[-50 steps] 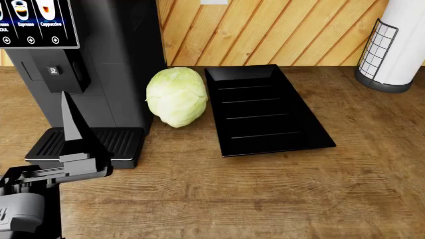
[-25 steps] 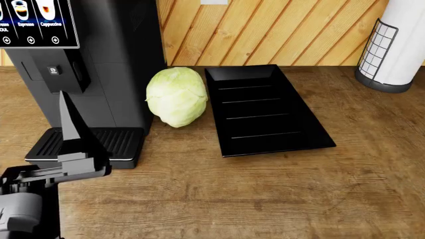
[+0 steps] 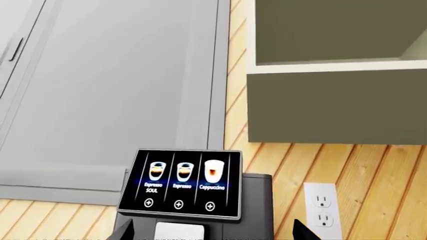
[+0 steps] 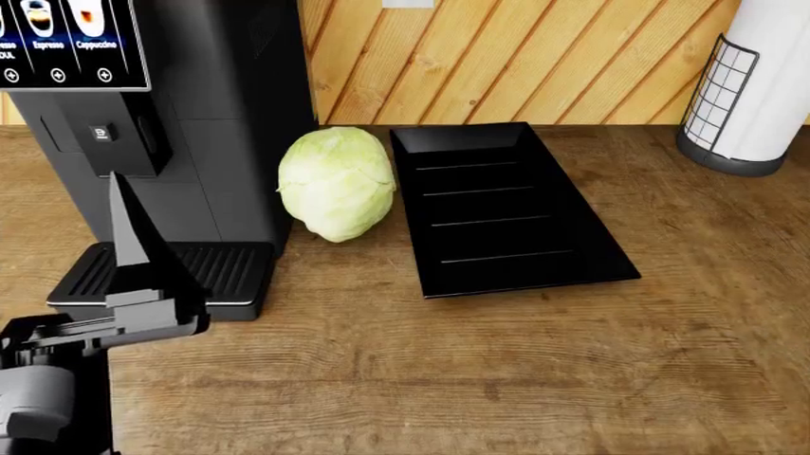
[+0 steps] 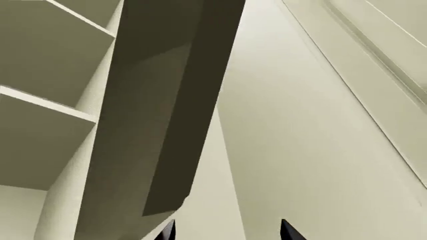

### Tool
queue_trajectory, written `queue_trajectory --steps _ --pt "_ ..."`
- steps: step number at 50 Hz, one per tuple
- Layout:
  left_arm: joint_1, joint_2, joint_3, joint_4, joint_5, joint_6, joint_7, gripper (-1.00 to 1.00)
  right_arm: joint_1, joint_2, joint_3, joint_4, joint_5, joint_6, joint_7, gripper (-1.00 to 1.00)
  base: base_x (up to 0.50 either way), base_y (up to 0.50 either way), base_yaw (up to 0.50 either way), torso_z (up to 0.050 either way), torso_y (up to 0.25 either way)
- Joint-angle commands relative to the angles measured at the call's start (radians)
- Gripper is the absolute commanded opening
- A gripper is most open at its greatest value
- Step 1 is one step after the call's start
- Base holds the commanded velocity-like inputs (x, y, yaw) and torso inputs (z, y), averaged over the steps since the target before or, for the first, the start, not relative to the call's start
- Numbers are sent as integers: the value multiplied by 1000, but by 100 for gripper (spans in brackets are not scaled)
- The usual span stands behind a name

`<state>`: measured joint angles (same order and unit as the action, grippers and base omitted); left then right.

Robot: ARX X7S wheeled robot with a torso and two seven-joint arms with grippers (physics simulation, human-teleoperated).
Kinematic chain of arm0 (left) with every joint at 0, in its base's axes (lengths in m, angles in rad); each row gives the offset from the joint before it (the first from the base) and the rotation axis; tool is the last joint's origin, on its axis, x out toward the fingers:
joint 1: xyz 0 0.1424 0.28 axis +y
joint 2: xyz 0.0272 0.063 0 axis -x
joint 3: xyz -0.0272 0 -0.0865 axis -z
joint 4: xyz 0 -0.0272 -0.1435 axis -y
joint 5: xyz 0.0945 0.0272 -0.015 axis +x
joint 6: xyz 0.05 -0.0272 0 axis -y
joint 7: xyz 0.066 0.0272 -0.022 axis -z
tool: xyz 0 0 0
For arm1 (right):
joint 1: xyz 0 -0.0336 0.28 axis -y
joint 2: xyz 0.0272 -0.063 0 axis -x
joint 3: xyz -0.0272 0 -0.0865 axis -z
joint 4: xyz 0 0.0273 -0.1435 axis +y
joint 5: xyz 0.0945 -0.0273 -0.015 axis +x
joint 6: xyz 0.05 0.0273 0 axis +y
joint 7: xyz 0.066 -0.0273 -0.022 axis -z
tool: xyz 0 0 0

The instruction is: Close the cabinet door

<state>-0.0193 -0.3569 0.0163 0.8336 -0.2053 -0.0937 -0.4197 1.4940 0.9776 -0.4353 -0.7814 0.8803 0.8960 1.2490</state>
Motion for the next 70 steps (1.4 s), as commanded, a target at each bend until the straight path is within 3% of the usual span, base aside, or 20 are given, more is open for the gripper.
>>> queue_trajectory --steps 1,40,70 --pt "12 0 1 -15 1 26 0 100 202 -94 -30 -5 88 -31 -154 100 0 0 7 12 0" --pt "17 -14 -25 -10 -41 34 -18 100 449 -290 -78 8 190 86 -147 100 3 2 5 6 7" --pt "15 -26 -23 0 -63 30 -25 100 473 -499 21 371 392 -27 -298 100 0 1 1 2 2"
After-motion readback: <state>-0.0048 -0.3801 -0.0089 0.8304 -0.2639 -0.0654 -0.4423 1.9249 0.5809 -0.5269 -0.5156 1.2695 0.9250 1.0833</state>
